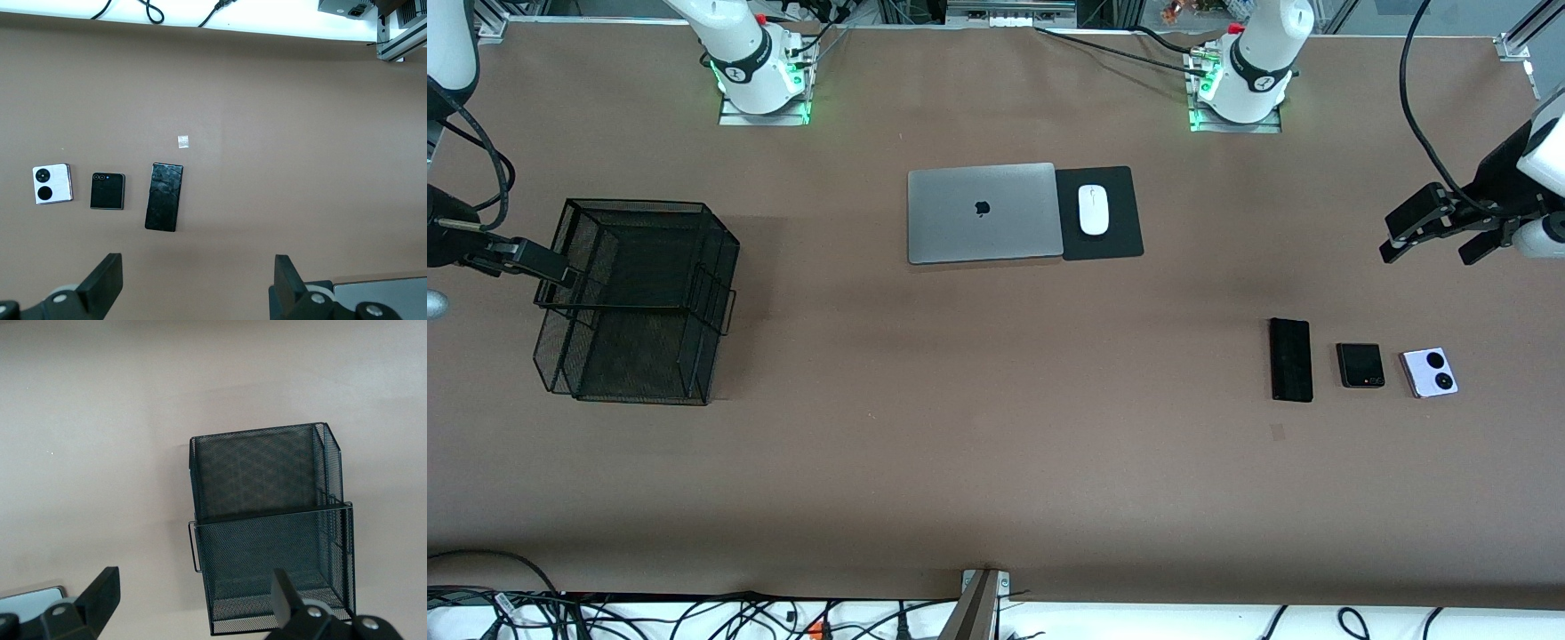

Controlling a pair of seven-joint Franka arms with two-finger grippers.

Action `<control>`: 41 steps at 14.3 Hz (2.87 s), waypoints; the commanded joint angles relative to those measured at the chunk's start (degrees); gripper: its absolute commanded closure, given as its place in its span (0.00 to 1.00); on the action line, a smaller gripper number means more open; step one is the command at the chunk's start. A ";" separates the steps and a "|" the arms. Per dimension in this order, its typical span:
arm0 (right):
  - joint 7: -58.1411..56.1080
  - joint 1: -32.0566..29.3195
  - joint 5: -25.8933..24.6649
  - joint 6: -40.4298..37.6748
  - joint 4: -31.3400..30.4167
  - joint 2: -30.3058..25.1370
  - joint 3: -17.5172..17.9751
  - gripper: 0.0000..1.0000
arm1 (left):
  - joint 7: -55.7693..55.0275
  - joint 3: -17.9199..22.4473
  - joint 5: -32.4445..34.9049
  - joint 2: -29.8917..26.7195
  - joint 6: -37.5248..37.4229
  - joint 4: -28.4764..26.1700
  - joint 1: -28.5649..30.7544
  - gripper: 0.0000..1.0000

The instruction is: Place phones with both arms

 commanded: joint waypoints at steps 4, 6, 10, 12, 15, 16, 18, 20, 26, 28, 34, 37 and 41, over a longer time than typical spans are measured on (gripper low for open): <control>0.16 -0.11 1.06 -0.57 0.41 -0.39 -0.03 0.00 | 1.17 0.02 -0.48 -1.35 -0.92 -1.11 0.28 0.00; 0.07 -0.11 1.14 -0.66 0.32 -0.47 -0.12 0.00 | 1.17 0.02 -0.48 -1.35 -1.01 -1.03 0.28 0.00; 0.08 -0.11 1.14 -0.75 0.06 -0.47 -0.12 0.00 | 1.08 0.02 -0.48 -1.35 -1.10 -1.03 0.28 0.00; 0.16 -0.11 1.14 -0.66 0.06 -0.47 -0.12 0.00 | 1.08 0.02 -0.48 -1.35 -1.10 -0.94 0.28 0.00; 0.16 -0.11 1.14 -0.75 -0.03 -0.47 -0.12 0.00 | 1.08 0.11 -0.48 -1.26 -1.10 -0.94 0.28 0.00; 0.16 -0.11 1.14 -0.75 -0.03 -0.47 -0.12 0.00 | 1.08 0.11 -0.48 -1.26 -1.10 -0.94 0.28 0.00; 0.16 -0.11 1.14 -0.75 -0.03 -0.47 -0.12 0.00 | 1.08 0.29 -0.48 -1.18 -1.10 -0.94 0.28 0.00; 0.08 -0.11 1.14 -0.75 -0.03 -0.47 -0.12 0.00 | 1.08 0.46 -0.31 -0.74 -1.01 -0.94 0.28 0.00; 0.07 -0.11 1.14 -0.75 -0.03 -0.47 -0.12 0.00 | 1.08 0.55 1.96 2.33 -0.40 -0.41 0.28 0.00; 0.07 -0.11 1.14 -0.75 -0.03 -0.47 -0.12 0.00 | 1.26 0.55 3.47 3.74 -0.31 -0.32 0.28 0.00; 0.07 -0.11 1.14 -0.83 -0.03 -0.56 -0.12 0.00 | 1.26 0.55 3.47 5.24 0.57 -0.32 1.07 0.00; 0.07 -0.11 1.14 -1.19 -0.03 -0.47 -0.12 0.00 | 1.26 0.64 3.47 5.33 0.57 -0.32 1.07 0.00; 0.60 -0.11 1.23 -1.10 -0.03 -0.56 -0.12 0.00 | 1.26 0.55 3.64 5.94 0.57 -0.32 1.07 0.00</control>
